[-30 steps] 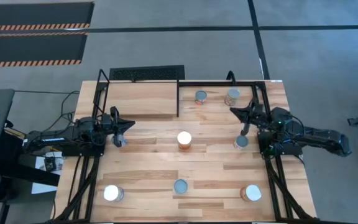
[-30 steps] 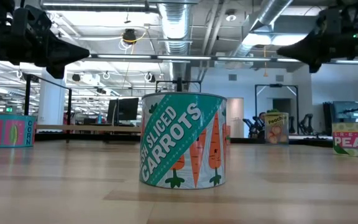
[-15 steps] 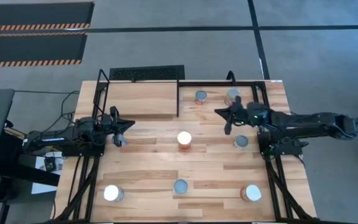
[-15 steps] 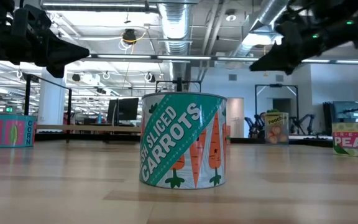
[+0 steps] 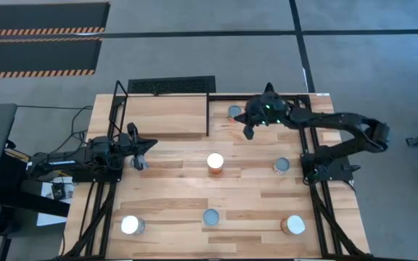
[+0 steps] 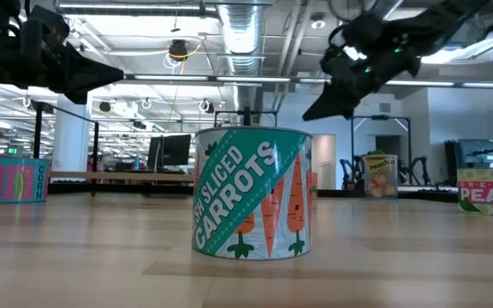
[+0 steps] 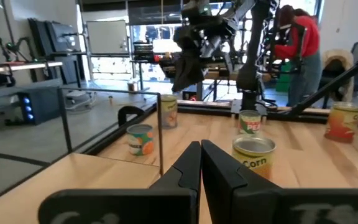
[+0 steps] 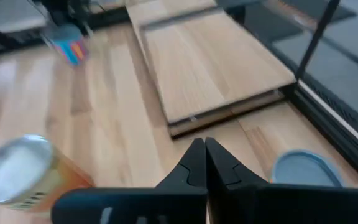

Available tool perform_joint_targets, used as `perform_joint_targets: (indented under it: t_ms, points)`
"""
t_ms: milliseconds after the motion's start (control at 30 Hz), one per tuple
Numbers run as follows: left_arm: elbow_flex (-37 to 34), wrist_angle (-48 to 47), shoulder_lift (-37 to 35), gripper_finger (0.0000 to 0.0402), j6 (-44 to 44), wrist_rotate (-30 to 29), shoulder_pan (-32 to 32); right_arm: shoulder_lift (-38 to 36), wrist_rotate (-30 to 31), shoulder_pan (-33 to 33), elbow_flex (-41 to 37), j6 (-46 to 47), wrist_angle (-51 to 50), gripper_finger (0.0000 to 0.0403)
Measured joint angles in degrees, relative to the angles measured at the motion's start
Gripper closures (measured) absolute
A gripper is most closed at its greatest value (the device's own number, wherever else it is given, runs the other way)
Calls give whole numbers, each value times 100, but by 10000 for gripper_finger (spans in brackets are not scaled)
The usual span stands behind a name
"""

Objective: Pick and place cans onto a shelf
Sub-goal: Put the canned oranges on the shelf

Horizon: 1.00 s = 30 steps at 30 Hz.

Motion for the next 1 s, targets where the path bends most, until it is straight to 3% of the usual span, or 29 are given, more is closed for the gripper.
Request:
perform_joint_targets:
  t_ms: [333,600,767,867,1000]
  points:
    - [0,19,24,401,176,-280,23,1321,32,-10,1442,-597,-1740,368]
    - [0,24,24,401,161,-262,174,2137,1033,-2,2316,-646,-2586,345]
    - [-1,21,24,401,50,-167,173,2701,1319,-108,2832,-724,-3043,302]
    - [0,19,24,401,93,-165,173,2983,1788,-97,3059,-726,-3154,268]
    - [0,13,24,401,123,-84,173,3210,1806,-97,3302,-838,-3317,238]
